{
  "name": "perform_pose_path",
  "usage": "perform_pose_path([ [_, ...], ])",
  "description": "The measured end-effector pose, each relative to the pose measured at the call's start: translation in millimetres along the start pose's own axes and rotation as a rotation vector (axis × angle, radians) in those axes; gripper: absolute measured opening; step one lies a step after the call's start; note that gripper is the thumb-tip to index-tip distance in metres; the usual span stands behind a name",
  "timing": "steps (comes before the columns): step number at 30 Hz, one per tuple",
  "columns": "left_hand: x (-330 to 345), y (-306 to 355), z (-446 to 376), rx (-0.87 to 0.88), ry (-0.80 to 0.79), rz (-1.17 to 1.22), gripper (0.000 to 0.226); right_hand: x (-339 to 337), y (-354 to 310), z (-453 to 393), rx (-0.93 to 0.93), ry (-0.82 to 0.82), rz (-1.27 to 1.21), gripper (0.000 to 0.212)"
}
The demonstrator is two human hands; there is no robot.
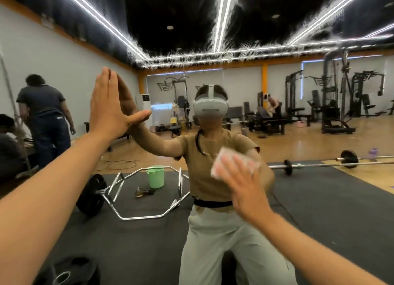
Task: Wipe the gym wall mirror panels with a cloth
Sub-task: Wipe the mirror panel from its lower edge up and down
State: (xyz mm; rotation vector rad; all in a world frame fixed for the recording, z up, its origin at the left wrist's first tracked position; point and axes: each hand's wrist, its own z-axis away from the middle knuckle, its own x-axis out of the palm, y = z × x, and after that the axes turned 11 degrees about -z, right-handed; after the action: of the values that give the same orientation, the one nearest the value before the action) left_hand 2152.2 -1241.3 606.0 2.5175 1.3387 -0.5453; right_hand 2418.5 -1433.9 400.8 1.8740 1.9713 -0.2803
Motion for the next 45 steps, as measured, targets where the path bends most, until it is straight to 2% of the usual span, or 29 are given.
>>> perform_pose_path([
  [4, -2.8, 0.0, 0.3, 0.005, -0.008, 0.013, 0.131, 29.0, -19.4, 95.8, -0.276, -0.389, 0.167, 0.08],
  [7, -3.9, 0.7, 2.5, 0.0, -0.02, 0.047, 0.132, 18.8, -11.4, 86.2, -0.352, -0.49, 0.207, 0.074],
  [9, -5.4, 1.9, 4.1, 0.004, -0.018, 0.06, 0.132, 9.0, -7.5, 44.9, -0.418, -0.456, 0.179, 0.076],
  [10, -6.1, 2.5, 4.5, 0.006, -0.014, 0.059, 0.132, 2.7, -7.1, 14.0, -0.409, -0.386, 0.154, 0.075],
  [13, -7.0, 4.6, 4.6, 0.003, -0.007, 0.039, 0.13, -19.3, -6.0, -95.6, -0.192, -0.062, 0.094, 0.068],
  [15, -7.9, 4.7, 4.2, 0.004, -0.009, 0.051, 0.13, -29.4, -12.0, -151.4, -0.05, 0.052, 0.104, 0.069],
  [18, -8.9, 4.6, 4.5, 0.014, -0.005, 0.054, 0.128, -19.3, -28.1, -171.4, 0.043, 0.152, 0.056, 0.07],
  [20, -9.0, 4.4, 4.7, 0.014, 0.003, 0.052, 0.126, 2.1, -39.7, -145.7, 0.008, 0.155, 0.032, 0.071],
  [22, -8.8, 4.4, 4.7, 0.012, 0.003, 0.056, 0.125, 34.9, -51.9, -91.1, -0.139, 0.033, 0.058, 0.071],
  [26, -9.5, 4.7, 4.5, 0.009, -0.017, 0.038, 0.126, 86.4, -63.9, 36.3, -0.534, -0.476, 0.331, 0.077],
  [29, -10.0, 4.5, 5.7, 0.017, -0.02, 0.037, 0.126, 86.0, -54.5, 41.0, -0.687, -0.594, 0.43, 0.074],
  [32, -10.5, 3.8, 5.0, 0.02, -0.027, 0.03, 0.126, 69.1, -52.3, -17.6, -0.707, -0.484, 0.313, 0.072],
  [38, -12.1, -0.3, 4.2, 0.051, -0.046, 0.075, 0.121, 12.3, -60.8, -188.1, -0.209, 0.03, 0.134, 0.065],
  [42, -10.8, -10.5, 2.1, 0.087, -0.054, 0.083, 0.113, 18.8, -73.7, -204.8, -0.096, 0.159, 0.114, 0.067],
  [45, -11.5, -18.3, 2.6, 0.129, -0.046, 0.107, 0.099, 42.8, -78.1, -169.3, -0.179, 0.126, 0.142, 0.072],
])
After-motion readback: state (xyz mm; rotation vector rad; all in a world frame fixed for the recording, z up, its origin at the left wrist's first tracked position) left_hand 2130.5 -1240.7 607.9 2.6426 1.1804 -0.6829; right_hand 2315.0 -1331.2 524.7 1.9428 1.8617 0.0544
